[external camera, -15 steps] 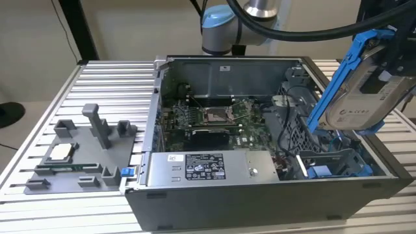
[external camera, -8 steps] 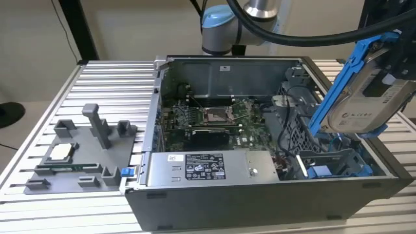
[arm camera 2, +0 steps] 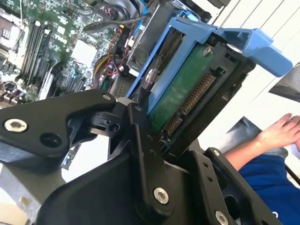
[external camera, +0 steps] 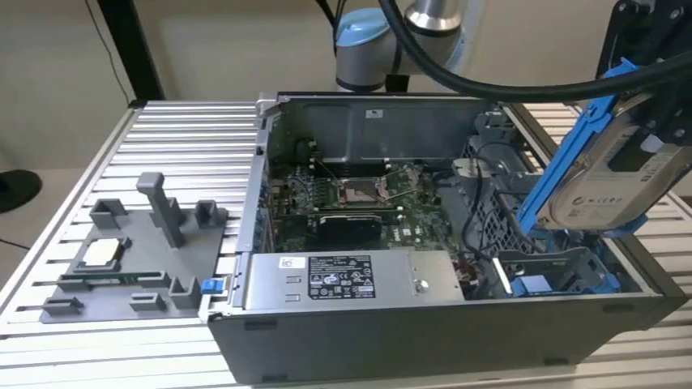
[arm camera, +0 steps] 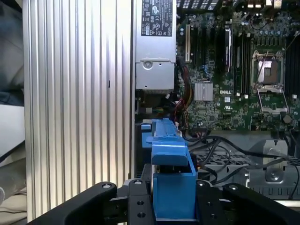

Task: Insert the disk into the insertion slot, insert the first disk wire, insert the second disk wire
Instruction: 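Insert the disk into the insertion slot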

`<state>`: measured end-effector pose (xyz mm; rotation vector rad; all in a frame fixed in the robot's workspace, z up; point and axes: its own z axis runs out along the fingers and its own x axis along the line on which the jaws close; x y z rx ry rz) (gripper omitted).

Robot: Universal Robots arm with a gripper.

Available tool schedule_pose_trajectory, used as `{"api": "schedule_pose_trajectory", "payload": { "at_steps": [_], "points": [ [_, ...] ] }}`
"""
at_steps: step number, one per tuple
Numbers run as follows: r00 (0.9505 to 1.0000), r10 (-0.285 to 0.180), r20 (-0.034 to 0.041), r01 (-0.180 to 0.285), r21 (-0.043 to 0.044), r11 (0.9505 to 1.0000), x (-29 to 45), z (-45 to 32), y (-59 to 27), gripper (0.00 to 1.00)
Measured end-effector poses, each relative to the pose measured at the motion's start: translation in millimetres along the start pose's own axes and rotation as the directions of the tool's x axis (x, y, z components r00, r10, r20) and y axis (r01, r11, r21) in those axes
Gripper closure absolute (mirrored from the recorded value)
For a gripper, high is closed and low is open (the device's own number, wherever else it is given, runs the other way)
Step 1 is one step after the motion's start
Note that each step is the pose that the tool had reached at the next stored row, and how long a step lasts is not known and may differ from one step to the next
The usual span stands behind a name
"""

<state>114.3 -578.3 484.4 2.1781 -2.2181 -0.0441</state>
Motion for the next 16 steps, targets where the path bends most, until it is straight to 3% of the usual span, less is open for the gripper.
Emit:
{"api": "schedule_pose_trajectory", "payload": {
  "at_steps": [9,16],
  "points": [
    [1.0,0.0,-0.0001,0.0,-0.0014,1.0,-0.1,15.7,-4.4,1.0],
    [1.0,0.0,-0.0001,0.0,-0.0014,1.0,-0.1,16.7,-4.6,1.0]
  ]
}}
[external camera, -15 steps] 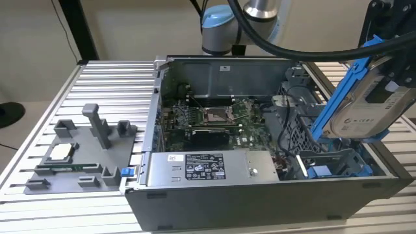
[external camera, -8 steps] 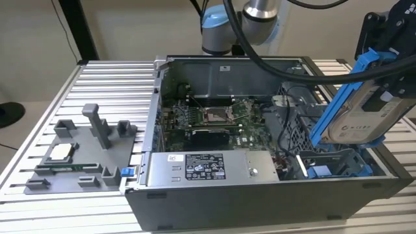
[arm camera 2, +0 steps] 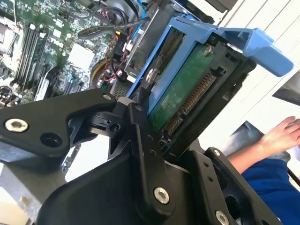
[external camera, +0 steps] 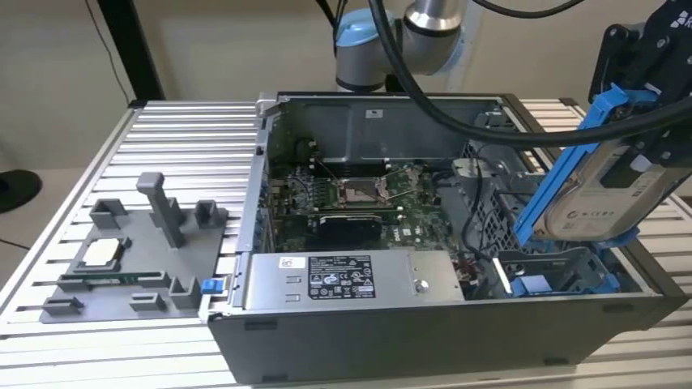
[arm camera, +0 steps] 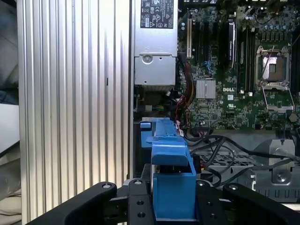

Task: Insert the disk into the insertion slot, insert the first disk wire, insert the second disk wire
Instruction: 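Insert the disk into the insertion slot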

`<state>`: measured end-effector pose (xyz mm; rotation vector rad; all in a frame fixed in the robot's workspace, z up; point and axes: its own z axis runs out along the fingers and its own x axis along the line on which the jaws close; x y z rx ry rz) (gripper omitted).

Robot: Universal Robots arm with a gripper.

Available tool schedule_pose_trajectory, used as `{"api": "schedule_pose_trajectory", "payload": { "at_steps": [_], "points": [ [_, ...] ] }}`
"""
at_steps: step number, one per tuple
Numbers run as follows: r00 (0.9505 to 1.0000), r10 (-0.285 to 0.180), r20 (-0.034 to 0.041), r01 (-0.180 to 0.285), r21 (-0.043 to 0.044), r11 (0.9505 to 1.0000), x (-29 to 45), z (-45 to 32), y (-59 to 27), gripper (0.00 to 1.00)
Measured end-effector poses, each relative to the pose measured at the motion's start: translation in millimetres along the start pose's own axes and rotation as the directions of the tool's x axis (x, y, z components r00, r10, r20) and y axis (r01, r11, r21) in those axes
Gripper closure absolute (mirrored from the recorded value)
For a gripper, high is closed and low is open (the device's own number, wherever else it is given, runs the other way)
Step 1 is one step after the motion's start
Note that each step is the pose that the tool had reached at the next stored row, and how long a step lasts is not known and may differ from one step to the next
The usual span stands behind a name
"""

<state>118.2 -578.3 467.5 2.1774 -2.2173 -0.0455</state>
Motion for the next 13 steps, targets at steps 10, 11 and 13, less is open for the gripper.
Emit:
{"api": "schedule_pose_trajectory", "payload": {
  "at_steps": [10,11,13],
  "points": [
    [1.0,0.0,0.0001,0.0,0.0,1.0,0.0,2.6,-0.1,1.0],
    [1.0,0.0,0.0,0.0,0.0,1.0,0.0,3.7,-0.2,1.0],
    [1.0,0.0,0.0001,0.0,0.0,1.0,0.0,6.9,-0.4,1.0]
  ]
}}
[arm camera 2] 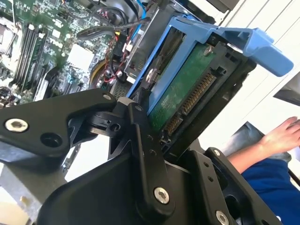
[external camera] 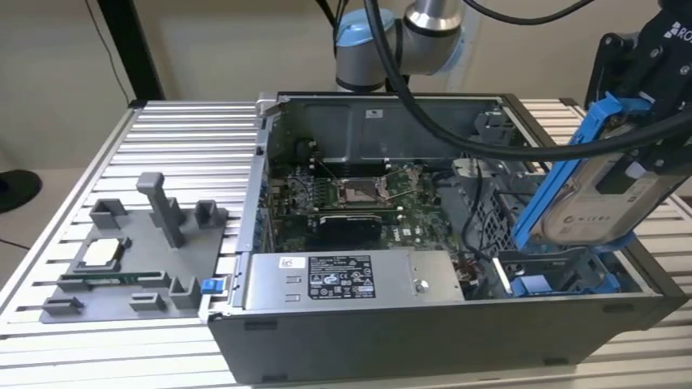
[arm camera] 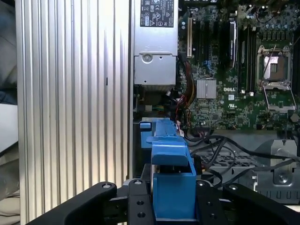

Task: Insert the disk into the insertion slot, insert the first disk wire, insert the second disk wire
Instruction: 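Insert the disk into the insertion slot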

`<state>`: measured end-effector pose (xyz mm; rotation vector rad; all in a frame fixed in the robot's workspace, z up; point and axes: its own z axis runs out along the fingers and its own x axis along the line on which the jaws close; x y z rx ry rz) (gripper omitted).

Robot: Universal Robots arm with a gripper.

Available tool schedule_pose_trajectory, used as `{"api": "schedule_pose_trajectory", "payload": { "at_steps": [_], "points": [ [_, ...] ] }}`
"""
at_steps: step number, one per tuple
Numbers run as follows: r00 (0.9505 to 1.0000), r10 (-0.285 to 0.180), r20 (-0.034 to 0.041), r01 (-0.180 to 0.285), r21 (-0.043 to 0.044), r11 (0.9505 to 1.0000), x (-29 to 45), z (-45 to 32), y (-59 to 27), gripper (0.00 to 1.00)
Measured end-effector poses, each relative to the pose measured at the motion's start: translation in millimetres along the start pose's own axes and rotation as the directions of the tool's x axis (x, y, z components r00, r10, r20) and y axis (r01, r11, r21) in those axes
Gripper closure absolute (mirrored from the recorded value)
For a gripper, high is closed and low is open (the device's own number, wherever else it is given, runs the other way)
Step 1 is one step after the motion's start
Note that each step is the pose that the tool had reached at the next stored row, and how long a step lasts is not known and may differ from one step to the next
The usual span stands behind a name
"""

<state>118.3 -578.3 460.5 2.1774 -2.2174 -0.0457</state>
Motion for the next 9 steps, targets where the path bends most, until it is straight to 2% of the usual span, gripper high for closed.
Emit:
{"api": "schedule_pose_trajectory", "payload": {
  "at_steps": [9],
  "points": [
    [1.0,0.0,0.0039,0.0,0.0,1.0,-0.1,13.8,-2.4,1.0]
  ]
}}
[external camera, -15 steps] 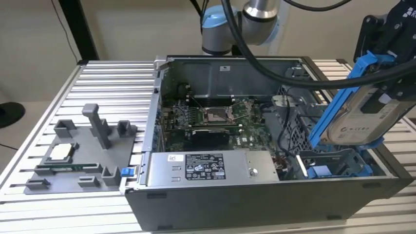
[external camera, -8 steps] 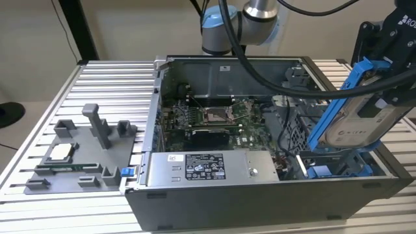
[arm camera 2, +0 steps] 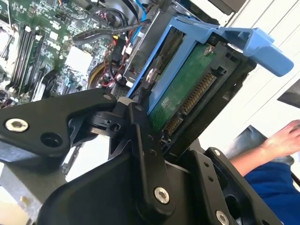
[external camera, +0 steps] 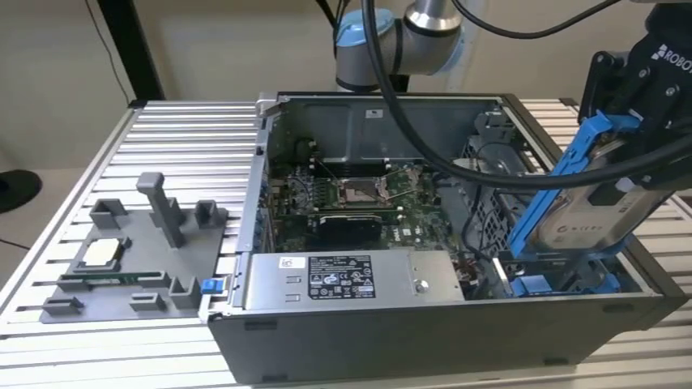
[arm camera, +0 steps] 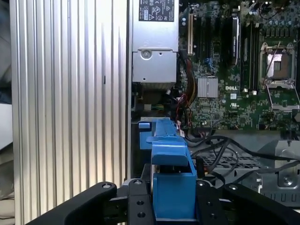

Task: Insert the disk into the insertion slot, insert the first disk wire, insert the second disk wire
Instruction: 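Insert the disk into the insertion slot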

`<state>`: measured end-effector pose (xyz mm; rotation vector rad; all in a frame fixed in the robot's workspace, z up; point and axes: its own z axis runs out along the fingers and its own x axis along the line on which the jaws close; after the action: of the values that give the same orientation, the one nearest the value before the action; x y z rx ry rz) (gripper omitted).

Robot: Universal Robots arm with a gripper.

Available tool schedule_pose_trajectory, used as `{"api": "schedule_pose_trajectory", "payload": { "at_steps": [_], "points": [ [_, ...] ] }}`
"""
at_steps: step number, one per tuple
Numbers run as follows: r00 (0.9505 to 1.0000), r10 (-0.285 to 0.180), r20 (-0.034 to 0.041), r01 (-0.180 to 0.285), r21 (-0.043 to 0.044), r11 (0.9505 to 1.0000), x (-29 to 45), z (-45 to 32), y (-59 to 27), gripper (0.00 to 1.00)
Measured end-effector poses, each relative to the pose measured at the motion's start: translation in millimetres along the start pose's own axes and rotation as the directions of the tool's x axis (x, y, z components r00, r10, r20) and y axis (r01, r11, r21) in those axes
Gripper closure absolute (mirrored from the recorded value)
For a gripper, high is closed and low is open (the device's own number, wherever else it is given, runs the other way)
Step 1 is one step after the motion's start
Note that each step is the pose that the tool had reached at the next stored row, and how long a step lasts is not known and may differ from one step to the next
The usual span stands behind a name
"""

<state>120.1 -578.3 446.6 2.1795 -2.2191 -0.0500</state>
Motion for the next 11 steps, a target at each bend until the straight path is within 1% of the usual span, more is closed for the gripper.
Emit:
{"api": "schedule_pose_trajectory", "payload": {
  "at_steps": [4,11],
  "points": [
    [1.0,0.0,0.0033,0.0,-0.0001,1.0,0.0,4.5,-2.0,1.0],
    [1.0,0.0,0.005,0.0,-0.0001,1.0,-0.1,15.8,-4.5,1.0]
  ]
}}
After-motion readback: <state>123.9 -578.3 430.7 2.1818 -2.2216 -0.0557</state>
